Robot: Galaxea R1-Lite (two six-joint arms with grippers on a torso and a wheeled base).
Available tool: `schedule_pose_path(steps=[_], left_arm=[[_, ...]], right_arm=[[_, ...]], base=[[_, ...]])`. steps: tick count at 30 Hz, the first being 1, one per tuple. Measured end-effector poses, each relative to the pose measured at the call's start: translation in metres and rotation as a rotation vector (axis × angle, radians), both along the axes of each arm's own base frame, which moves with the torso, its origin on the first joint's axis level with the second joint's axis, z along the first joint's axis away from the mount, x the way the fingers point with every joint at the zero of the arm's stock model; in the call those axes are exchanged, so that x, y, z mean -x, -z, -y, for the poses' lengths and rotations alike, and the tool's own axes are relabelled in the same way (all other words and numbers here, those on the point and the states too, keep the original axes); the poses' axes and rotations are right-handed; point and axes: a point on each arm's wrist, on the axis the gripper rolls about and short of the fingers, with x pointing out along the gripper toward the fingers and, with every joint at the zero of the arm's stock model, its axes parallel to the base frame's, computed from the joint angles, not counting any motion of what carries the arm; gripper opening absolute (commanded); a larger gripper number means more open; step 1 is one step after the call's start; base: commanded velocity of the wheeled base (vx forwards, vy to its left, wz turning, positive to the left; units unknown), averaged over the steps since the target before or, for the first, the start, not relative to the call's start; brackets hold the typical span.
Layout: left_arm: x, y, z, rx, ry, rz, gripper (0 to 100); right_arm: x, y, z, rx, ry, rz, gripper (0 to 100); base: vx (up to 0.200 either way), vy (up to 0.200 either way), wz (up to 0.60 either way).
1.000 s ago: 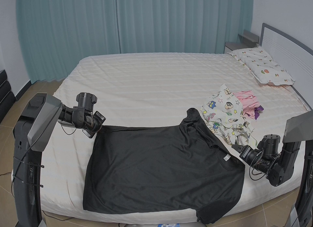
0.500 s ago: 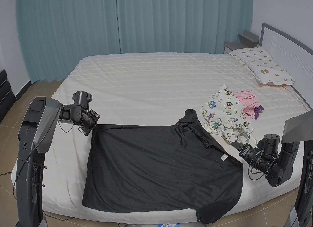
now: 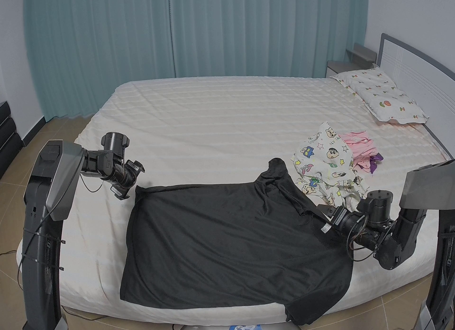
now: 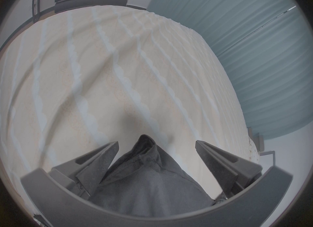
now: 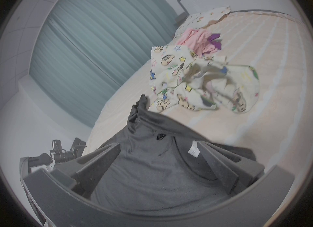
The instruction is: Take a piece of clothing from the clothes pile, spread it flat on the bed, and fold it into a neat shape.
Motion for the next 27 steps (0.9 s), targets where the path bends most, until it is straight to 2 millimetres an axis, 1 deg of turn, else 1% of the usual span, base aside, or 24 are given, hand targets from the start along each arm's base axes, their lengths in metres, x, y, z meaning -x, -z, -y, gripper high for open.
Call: schedule_pose_path(steps=[2,6,7,8,12,18,20,27], left_arm=[[0.006,-0.004,-0.001,0.023,0.011,-0.011,100],[0.027,-0.007,-0.002,0.069,0.018,-0.060,100],[0.038,-0.008,-0.002,0.088,0.021,-0.080,100],[0.039,-0.008,-0.002,0.092,0.022,-0.082,100],[0.067,-0.010,0.000,0.153,0.032,-0.075,100],[0.102,-0.012,0.005,0.229,0.026,-0.039,100],[0.113,-0.014,0.006,0.252,0.025,-0.025,100],[0.132,-0.017,0.009,0.280,0.026,-0.019,100]], right_arm=[[-0.008,-0.002,-0.007,0.007,-0.004,-0.004,100],[-0.028,-0.008,-0.024,0.017,-0.010,0.004,100],[-0.035,-0.010,-0.031,0.021,-0.015,0.006,100],[-0.036,-0.010,-0.032,0.021,-0.016,0.005,100],[-0.054,-0.012,-0.050,0.030,-0.034,0.000,100],[-0.087,-0.016,-0.080,0.036,-0.065,-0.003,100],[-0.099,-0.014,-0.091,0.040,-0.080,-0.008,100],[-0.128,0.001,-0.115,0.058,-0.102,-0.038,100]], base=[[0.000,0.000,0.00],[0.000,0.000,0.00],[0.000,0.000,0.00],[0.000,0.000,0.00],[0.000,0.000,0.00],[0.000,0.000,0.00],[0.000,0.000,0.00],[0.000,0.000,0.00]])
